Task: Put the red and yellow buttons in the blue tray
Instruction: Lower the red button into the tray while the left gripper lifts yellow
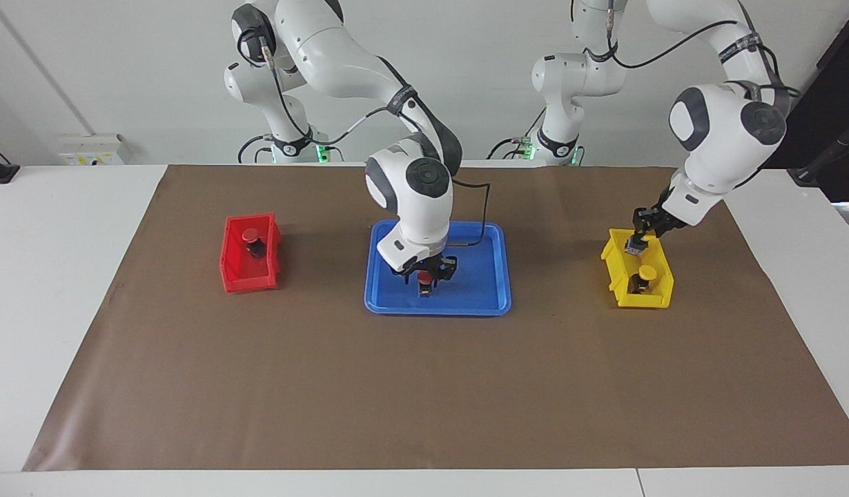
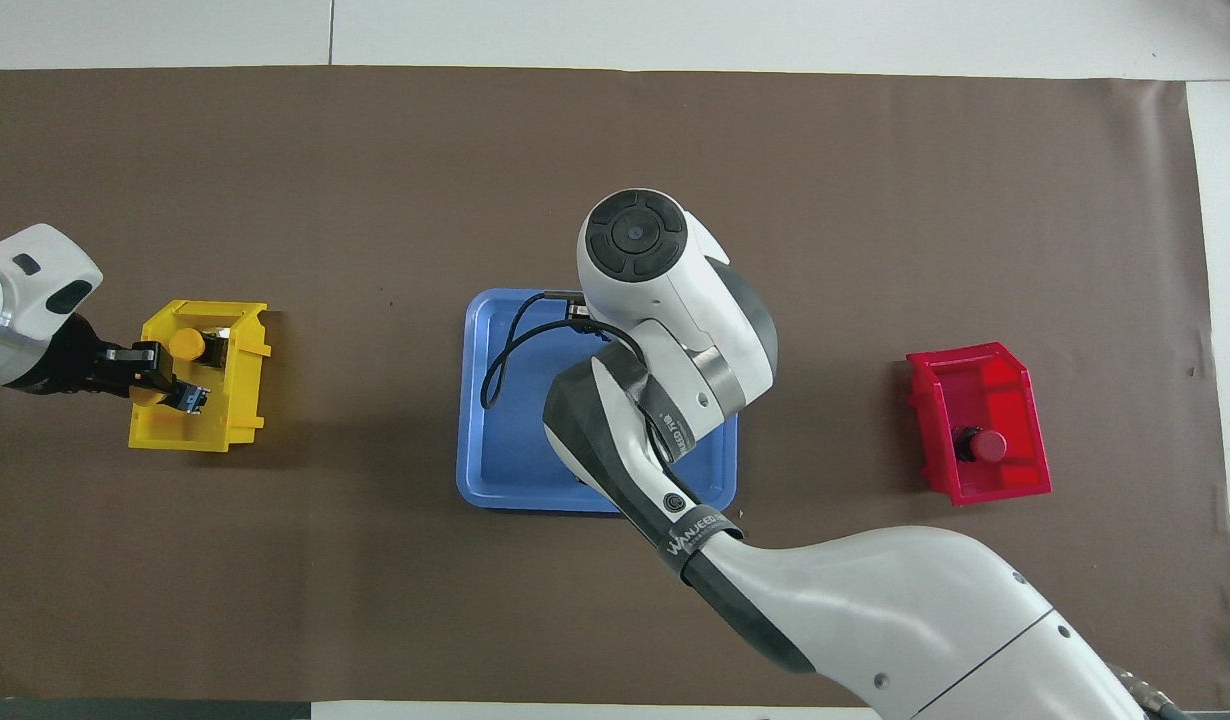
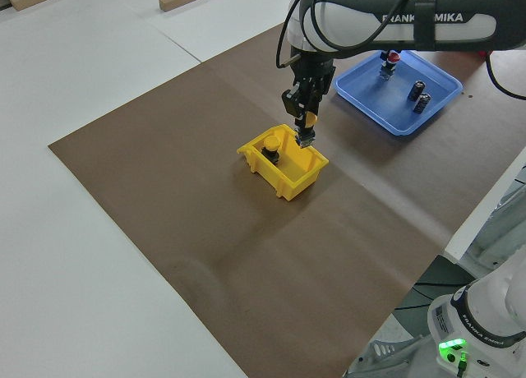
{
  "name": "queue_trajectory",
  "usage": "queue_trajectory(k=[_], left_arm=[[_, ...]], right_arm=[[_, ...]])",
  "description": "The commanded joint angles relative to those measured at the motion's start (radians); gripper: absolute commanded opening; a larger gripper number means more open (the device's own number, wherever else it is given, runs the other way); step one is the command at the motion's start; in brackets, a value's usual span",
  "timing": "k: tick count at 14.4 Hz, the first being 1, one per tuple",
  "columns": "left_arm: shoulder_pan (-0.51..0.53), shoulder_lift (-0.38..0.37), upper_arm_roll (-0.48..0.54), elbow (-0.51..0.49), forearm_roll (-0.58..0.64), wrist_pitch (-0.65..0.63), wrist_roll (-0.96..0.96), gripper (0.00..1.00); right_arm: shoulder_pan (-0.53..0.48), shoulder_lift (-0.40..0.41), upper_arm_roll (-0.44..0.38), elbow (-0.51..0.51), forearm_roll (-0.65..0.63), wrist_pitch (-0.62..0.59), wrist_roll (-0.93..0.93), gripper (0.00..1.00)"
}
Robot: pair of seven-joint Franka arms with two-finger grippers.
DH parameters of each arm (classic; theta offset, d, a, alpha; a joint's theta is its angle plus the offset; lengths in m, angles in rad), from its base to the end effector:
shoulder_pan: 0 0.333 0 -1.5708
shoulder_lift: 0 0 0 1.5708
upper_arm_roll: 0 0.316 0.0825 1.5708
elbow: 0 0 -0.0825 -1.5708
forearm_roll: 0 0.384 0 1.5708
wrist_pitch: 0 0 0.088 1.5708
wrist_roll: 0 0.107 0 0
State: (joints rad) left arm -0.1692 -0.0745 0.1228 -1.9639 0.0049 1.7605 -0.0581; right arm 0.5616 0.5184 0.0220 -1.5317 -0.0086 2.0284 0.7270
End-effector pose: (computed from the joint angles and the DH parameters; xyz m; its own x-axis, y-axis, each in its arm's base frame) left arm 0.5224 -0.0225 0.4946 0.9916 0.0097 -0.1291 0.0093 -1.0000 -0.0030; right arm 0.5795 0.3794 0.3539 0.9897 -0.1419 -0.0183 -0.1417 -0.9898 0.0119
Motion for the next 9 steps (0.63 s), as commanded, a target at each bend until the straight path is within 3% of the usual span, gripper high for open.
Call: queue_trajectory(k=[1,2,5,9], left_arm=[[-0.134,0.025,-0.026,0.098,0.000,-0.064,-0.237,0.01],[-0.197,0.025,-0.029,0.097,-0.002,-0.041,-0.341,0.01],[-0.326,0.044,-0.029,0.100,-0.054,0.020,-0.506,0.01],[-0.504,0.221,-0.028,0.221,-0.056,0.096,-0.704,0.01]], right_arm=[[0.000,-0.026,0.004,0.039,-0.011,-0.003,0.012,0.70],[-0.009,-0.034,0.001,0.054,-0.011,-0.007,0.011,0.70],[-0.101,-0.176,-0.002,0.001,-0.010,-0.094,-0.168,0.70],[-0.259,-0.472,-0.002,-0.353,0.002,-0.096,-0.427,0.73]])
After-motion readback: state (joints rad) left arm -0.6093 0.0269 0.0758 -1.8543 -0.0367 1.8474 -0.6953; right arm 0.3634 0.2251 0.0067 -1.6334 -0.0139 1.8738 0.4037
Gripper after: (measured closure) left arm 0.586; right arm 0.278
